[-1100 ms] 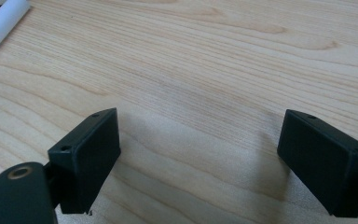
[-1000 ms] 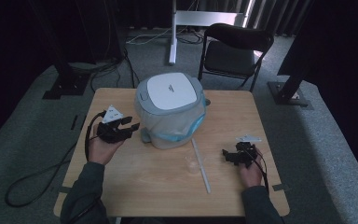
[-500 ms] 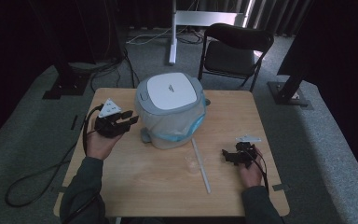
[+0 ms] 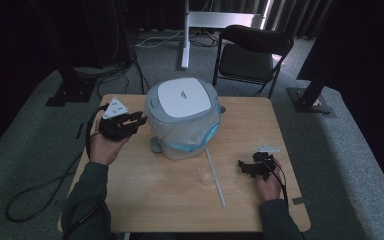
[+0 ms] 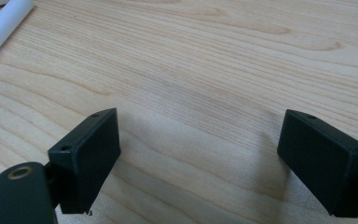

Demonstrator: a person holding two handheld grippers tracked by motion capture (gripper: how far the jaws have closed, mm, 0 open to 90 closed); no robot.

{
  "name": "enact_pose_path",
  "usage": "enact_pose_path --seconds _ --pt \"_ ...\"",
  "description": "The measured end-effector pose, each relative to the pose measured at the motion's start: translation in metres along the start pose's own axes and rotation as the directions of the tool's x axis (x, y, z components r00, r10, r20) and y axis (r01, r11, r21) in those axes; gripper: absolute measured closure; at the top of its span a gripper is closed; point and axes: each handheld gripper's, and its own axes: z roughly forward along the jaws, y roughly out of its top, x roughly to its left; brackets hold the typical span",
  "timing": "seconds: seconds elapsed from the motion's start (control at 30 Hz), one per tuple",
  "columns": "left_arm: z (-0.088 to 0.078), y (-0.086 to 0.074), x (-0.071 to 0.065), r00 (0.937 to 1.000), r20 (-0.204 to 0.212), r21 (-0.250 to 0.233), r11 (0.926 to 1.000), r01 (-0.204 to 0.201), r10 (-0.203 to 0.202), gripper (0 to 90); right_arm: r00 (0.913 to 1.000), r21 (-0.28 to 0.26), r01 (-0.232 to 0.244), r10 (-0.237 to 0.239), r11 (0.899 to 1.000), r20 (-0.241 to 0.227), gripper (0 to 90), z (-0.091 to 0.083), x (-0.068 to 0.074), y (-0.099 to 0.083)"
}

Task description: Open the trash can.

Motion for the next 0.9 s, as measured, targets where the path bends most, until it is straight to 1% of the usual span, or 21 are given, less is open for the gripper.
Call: enact_pose_path --seconds 0.17,0.3,0.43,0.53,0.63,0.8,0.9 --pt "0.000 0.011 0.000 0.9999 0.004 -0.012 0.9998 -0.014 0.014 74.0 1.0000 0.000 0.000 0.000 1.000 0.000 11.9 0.000 0.000 0.000" --pt "0.004 0.019 0.002 0.9997 0.008 -0.007 0.9997 -0.024 0.024 77.9 1.0000 0.000 0.000 0.000 1.000 0.000 12.0 0.000 0.000 0.000" --pt "0.010 0.025 0.005 0.9998 0.016 -0.011 0.9998 -0.014 0.014 83.6 1.0000 0.000 0.000 0.000 1.000 0.000 12.0 0.000 0.000 0.000" --pt "0.012 0.028 0.006 0.9998 0.017 -0.017 0.9998 -0.013 0.013 86.4 1.0000 0.000 0.000 0.000 1.000 0.000 11.9 0.000 0.000 0.000" --pt "0.018 0.035 0.008 0.9997 0.022 -0.021 0.9997 -0.011 0.011 89.5 1.0000 0.000 0.000 0.000 1.000 0.000 11.9 0.000 0.000 0.000" --pt "0.028 0.039 0.009 0.9998 0.017 -0.005 1.0000 -0.008 0.008 89.7 1.0000 0.000 0.000 0.000 1.000 0.000 12.0 0.000 0.000 0.000" --pt "0.032 0.040 0.010 0.9999 0.015 -0.011 0.9999 0.006 -0.005 89.7 1.0000 0.000 0.000 0.000 1.000 0.000 11.9 0.000 0.000 0.000"
